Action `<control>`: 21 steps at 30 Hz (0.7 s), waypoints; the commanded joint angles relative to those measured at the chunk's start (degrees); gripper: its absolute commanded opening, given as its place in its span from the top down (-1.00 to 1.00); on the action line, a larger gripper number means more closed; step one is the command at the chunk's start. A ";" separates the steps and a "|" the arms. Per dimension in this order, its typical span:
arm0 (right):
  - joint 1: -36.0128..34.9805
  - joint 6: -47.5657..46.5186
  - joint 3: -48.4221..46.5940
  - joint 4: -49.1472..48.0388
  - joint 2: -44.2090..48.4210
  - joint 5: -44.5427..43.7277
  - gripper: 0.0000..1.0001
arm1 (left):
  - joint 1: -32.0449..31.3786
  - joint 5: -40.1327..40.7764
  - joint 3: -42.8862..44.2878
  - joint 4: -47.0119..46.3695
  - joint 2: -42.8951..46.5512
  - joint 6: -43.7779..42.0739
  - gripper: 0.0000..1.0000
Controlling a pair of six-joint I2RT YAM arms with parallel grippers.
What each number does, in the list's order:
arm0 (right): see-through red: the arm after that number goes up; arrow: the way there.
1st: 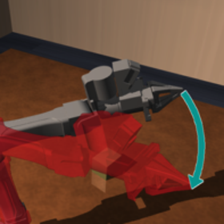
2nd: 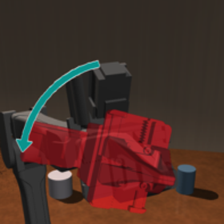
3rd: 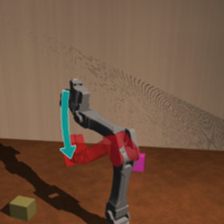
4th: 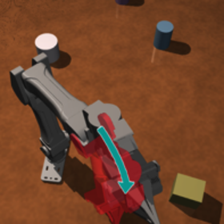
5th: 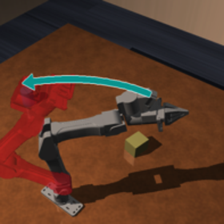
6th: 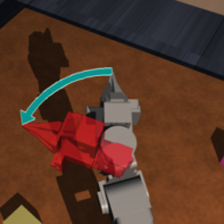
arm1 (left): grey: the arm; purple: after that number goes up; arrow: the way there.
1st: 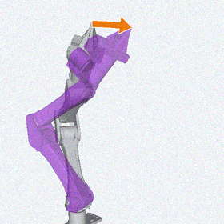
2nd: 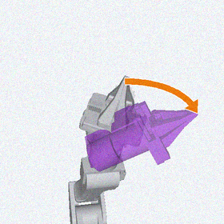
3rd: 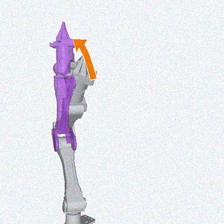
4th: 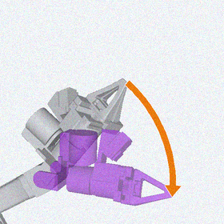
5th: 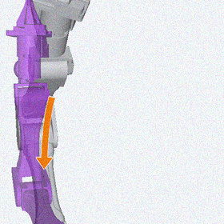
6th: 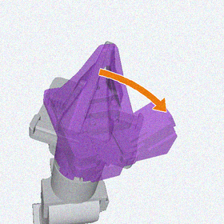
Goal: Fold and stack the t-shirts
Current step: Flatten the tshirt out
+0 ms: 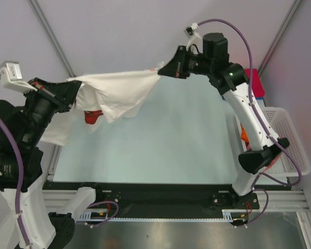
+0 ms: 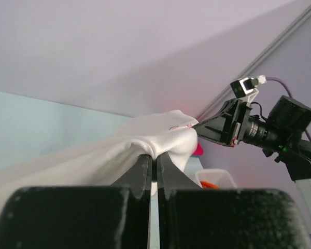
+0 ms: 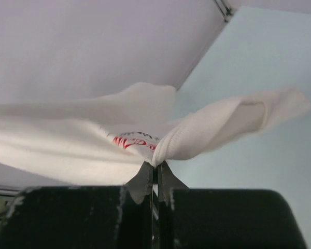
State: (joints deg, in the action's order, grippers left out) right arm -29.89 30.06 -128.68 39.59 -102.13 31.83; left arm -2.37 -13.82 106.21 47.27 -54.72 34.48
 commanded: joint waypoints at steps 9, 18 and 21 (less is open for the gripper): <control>24.08 -7.46 49.56 10.14 12.83 -1.66 1.00 | -7.98 -22.30 -42.47 -10.70 -2.48 12.63 0.99; 26.20 -10.81 51.36 7.16 1.07 -18.80 1.00 | -35.23 -24.85 -47.08 -19.67 -24.97 10.09 0.99; 26.11 -10.82 42.13 8.04 -5.00 -22.42 1.00 | -39.37 -29.05 -40.05 -19.58 -34.03 7.71 0.99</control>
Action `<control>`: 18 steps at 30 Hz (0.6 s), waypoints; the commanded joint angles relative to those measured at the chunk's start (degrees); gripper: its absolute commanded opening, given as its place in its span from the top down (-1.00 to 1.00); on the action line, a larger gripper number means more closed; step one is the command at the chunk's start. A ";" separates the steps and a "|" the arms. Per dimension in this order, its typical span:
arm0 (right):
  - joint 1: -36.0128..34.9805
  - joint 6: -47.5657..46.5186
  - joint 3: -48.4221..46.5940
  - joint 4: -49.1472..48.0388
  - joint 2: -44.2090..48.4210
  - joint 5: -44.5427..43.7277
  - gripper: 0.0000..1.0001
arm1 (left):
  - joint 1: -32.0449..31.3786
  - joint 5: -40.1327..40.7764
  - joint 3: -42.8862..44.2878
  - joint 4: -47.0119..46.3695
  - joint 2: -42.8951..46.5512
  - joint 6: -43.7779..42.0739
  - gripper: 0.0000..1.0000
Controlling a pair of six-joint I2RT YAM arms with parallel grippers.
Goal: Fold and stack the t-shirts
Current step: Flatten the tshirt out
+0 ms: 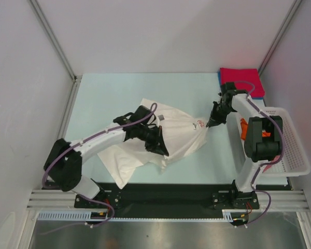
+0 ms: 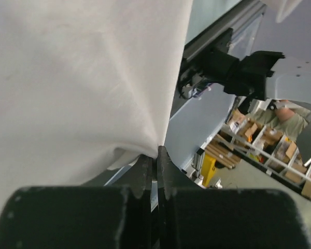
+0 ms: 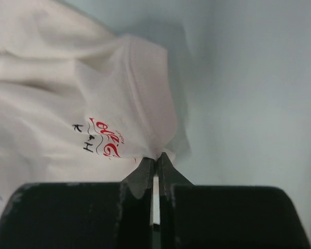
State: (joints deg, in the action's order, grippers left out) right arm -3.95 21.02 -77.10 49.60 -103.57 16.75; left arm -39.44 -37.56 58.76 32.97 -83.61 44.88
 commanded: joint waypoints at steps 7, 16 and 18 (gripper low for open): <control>-0.27 -3.08 -35.00 1.11 -19.46 -11.92 0.99 | -7.93 1.07 17.79 5.15 -13.78 -10.06 0.79; -0.89 -5.11 -33.05 5.33 -13.36 -16.14 -0.18 | 6.37 15.06 -0.12 12.82 14.66 -8.07 -0.65; -1.85 -5.72 -25.32 4.19 -9.30 -16.66 -0.42 | 11.20 16.46 -6.01 12.91 19.17 -6.48 -0.65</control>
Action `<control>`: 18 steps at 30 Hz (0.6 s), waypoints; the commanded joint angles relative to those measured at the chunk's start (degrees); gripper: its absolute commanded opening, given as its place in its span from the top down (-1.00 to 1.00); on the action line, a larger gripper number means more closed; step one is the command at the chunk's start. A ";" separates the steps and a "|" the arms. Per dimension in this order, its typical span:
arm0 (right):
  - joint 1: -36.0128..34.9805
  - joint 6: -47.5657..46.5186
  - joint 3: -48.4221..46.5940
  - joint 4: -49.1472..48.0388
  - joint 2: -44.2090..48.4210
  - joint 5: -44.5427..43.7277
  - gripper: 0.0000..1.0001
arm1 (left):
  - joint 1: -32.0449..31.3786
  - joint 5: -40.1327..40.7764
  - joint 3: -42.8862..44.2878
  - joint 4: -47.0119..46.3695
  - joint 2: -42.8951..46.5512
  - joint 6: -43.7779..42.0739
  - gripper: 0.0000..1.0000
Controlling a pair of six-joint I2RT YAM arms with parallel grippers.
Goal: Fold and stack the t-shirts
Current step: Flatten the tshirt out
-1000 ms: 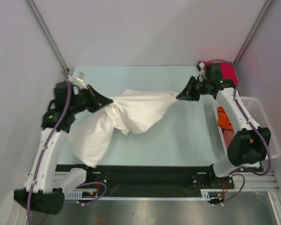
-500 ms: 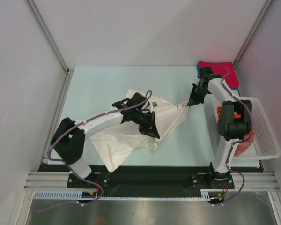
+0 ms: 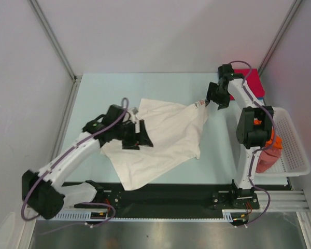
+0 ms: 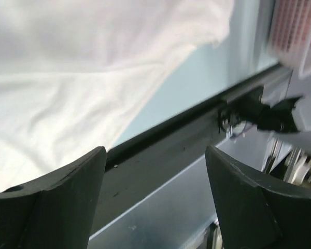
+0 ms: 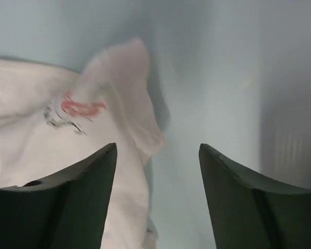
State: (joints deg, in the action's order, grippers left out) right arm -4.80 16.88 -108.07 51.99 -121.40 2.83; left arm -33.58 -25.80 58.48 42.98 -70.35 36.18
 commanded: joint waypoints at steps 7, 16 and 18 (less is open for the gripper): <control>-4.86 -0.19 26.57 -1.09 24.71 4.63 -0.58 | 23.56 7.34 -16.55 3.34 11.64 7.05 -0.67; -11.37 2.72 44.33 -8.21 30.96 12.55 -0.42 | 26.11 8.40 -20.07 -5.35 -1.54 4.60 -0.54; -11.72 2.54 45.31 -9.36 30.79 13.69 -0.39 | 26.72 10.59 -19.81 -5.19 -3.91 4.51 -0.50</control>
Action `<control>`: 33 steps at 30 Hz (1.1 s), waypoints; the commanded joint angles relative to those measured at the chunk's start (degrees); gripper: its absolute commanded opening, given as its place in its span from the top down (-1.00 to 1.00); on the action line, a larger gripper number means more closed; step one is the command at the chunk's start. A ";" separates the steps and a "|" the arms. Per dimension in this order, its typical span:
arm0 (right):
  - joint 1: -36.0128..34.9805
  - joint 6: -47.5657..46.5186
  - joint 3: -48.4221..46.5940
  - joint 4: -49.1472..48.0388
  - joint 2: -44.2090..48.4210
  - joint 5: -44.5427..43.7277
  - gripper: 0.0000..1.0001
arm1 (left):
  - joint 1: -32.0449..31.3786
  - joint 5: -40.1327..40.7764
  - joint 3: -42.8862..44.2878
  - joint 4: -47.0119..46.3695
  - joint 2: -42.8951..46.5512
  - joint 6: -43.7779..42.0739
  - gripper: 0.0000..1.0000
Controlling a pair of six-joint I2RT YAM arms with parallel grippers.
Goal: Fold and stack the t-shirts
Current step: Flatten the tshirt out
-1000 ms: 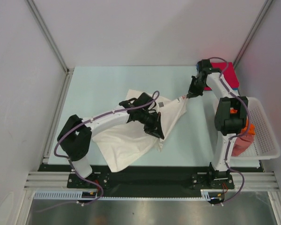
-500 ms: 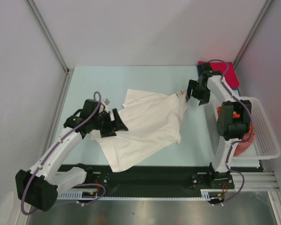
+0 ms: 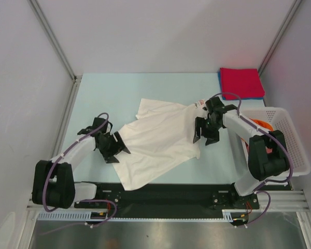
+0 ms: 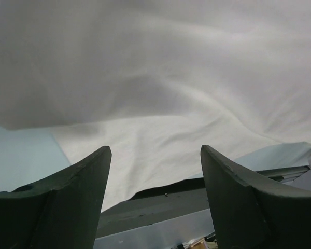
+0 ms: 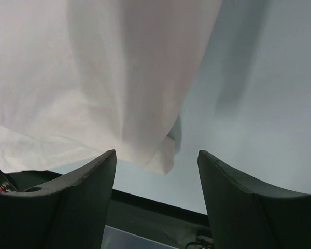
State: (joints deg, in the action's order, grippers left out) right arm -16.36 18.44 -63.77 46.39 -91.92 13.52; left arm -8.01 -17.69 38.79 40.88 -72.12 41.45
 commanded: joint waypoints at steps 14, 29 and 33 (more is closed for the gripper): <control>-8.33 7.75 -7.75 -7.28 -7.37 10.11 0.70 | 7.83 13.90 14.29 -5.64 -17.88 -5.94 -0.55; -8.69 6.79 -35.31 1.86 -18.95 11.98 -0.56 | 9.24 31.42 24.70 2.53 -5.17 -10.69 -0.69; -4.39 6.96 -13.39 -2.87 -7.33 10.12 -0.27 | 9.33 20.35 14.41 2.71 4.69 -9.82 -0.52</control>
State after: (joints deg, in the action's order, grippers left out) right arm -23.70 26.41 -88.25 42.37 -108.18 26.00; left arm 0.93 8.64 59.77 40.18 -72.49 31.94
